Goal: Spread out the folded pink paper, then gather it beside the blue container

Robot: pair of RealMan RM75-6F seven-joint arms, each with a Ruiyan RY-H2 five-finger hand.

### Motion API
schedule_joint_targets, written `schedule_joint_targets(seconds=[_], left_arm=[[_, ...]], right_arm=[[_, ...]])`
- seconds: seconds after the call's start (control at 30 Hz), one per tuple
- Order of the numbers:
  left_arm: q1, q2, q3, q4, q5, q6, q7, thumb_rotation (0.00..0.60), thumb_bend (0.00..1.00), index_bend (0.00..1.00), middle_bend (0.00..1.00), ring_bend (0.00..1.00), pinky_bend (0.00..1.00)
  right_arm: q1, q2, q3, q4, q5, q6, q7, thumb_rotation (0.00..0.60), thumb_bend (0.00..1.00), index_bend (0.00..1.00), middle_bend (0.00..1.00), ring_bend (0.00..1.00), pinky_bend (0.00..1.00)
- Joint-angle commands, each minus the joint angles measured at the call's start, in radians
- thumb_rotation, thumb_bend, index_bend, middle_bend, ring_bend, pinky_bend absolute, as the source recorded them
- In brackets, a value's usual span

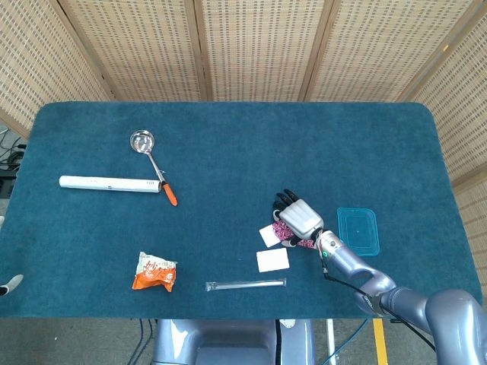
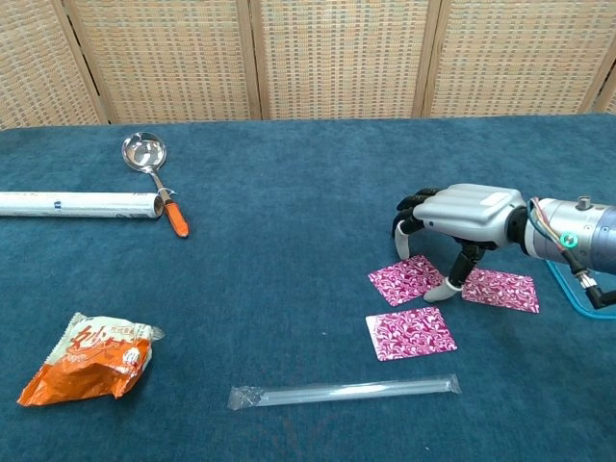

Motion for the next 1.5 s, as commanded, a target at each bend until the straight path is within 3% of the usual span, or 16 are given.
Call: schedule_joint_targets(seconds=[0.03, 1.5], left_arm=[[0.000, -0.001, 0.001, 0.001, 0.000, 0.000, -0.002, 0.600, 0.03, 0.00, 0.00, 0.00, 0.00], [0.007, 0.000, 0.004, 0.012, 0.002, 0.002, -0.017, 0.600, 0.03, 0.00, 0.00, 0.00, 0.00]], right_arm=[[-0.001, 0.000, -0.001, 0.001, 0.001, -0.001, 0.000, 0.600, 0.31, 0.45, 0.25, 0.00, 0.00], [-0.009, -0.013, -0.001, 0.022, -0.003, 0.010, 0.023, 0.600, 0.38, 0.51, 0.32, 0.00, 0.00]])
